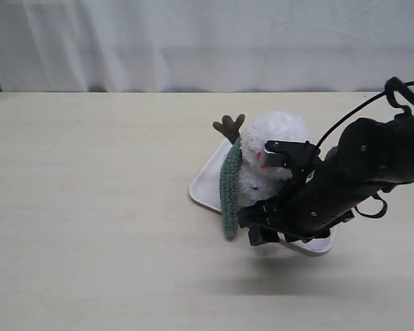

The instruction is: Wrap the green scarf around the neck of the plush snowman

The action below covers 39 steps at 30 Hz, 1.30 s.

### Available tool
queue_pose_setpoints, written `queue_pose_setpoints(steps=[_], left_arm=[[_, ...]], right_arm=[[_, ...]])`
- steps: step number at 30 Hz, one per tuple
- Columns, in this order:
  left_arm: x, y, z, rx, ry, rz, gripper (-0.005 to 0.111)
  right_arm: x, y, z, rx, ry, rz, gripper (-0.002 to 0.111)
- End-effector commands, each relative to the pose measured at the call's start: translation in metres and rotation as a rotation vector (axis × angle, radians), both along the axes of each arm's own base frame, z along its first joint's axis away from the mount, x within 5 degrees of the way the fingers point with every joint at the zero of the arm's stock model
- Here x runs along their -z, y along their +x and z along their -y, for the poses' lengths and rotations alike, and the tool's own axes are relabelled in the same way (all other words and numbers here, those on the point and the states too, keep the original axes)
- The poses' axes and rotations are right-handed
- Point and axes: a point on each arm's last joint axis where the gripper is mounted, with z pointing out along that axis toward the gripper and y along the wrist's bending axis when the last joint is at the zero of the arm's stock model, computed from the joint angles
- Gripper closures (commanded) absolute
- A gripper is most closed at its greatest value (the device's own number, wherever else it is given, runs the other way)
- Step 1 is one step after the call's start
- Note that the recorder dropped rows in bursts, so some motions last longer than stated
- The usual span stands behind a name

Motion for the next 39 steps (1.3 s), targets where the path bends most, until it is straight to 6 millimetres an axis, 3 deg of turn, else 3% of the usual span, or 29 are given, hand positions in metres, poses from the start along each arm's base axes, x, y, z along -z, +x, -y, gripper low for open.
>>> queue_pose_setpoints(steps=[1, 6, 10, 15, 19, 33, 39], left_arm=[[-0.001, 0.0, 0.0, 0.004, -0.004, 0.013, 0.107], [-0.001, 0.0, 0.0, 0.004, -0.004, 0.013, 0.107], [-0.001, 0.0, 0.0, 0.004, -0.004, 0.013, 0.107], [-0.001, 0.0, 0.0, 0.004, -0.004, 0.013, 0.107], [-0.001, 0.0, 0.0, 0.004, -0.004, 0.013, 0.107], [-0.001, 0.0, 0.0, 0.004, -0.004, 0.013, 0.107], [-0.001, 0.0, 0.0, 0.004, -0.004, 0.013, 0.107]], right_arm=[[-0.026, -0.015, 0.004, -0.083, 0.005, -0.003, 0.049], [-0.055, -0.03, 0.008, -0.123, 0.031, 0.032, 0.049], [-0.063, -0.046, 0.018, -0.143, 0.014, 0.073, 0.054], [-0.048, -0.064, 0.041, -0.042, -0.098, 0.144, 0.073], [-0.031, -0.069, 0.053, 0.07, -0.105, 0.19, 0.075], [0.005, -0.037, 0.122, 0.504, -0.086, 0.201, 0.077], [0.019, -0.029, 0.143, 0.595, -0.096, 0.206, 0.104]])
